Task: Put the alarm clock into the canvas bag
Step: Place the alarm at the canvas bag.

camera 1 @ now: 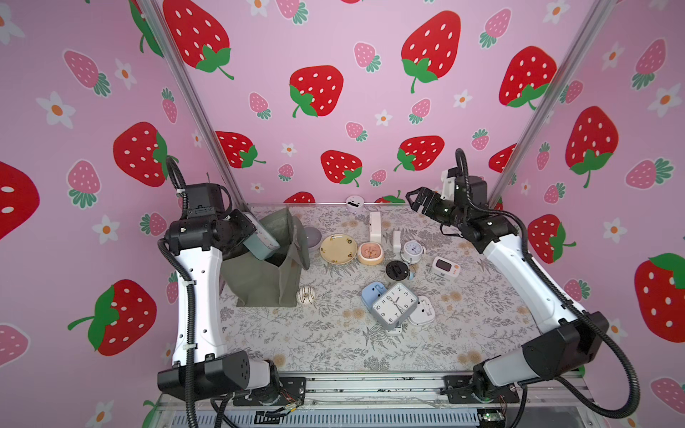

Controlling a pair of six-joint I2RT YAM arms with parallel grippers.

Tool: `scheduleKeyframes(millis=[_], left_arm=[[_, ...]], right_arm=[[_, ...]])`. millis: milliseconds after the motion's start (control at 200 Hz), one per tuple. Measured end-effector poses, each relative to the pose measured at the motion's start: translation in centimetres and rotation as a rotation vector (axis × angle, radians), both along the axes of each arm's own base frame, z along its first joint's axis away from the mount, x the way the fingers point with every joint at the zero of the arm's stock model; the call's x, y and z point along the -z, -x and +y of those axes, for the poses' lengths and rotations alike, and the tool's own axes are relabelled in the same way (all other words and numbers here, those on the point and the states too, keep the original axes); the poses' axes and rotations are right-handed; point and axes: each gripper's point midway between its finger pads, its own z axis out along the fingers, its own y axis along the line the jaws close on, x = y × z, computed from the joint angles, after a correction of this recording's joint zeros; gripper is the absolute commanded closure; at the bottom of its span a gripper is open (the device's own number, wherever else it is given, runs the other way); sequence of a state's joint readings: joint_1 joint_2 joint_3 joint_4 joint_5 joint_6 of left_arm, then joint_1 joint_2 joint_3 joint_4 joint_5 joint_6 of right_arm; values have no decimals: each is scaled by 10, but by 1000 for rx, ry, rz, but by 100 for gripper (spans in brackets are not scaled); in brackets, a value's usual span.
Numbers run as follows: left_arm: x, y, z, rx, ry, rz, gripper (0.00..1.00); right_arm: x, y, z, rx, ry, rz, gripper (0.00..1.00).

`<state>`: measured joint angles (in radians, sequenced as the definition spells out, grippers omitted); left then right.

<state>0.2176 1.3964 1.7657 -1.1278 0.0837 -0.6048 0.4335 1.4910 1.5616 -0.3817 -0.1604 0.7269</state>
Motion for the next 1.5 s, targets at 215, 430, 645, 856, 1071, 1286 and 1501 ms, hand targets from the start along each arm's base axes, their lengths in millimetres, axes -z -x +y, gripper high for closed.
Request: scheduleKeyframes(millis=[215, 430, 645, 856, 1071, 1286, 1501], left_arm=[[31, -12, 12, -76, 14, 99, 83], [67, -28, 23, -104, -2, 208, 83], [107, -38, 26, -103, 12, 298, 82], [133, -48, 27, -98, 16, 313, 75], [150, -55, 28, -93, 23, 334, 74], [179, -56, 26, -81, 47, 405, 60], [184, -56, 21, -61, 70, 415, 31]], right_arm=[[6, 1, -5, 3, 53, 2, 0], [7, 1, -6, 5, 69, -2, 0], [7, 0, -7, 3, 74, -6, 0], [7, 0, -7, -1, 81, -12, 0], [17, 1, -7, -8, 101, -2, 0], [30, 4, -8, -13, 118, 20, 0], [28, 7, -9, -16, 118, 14, 0]])
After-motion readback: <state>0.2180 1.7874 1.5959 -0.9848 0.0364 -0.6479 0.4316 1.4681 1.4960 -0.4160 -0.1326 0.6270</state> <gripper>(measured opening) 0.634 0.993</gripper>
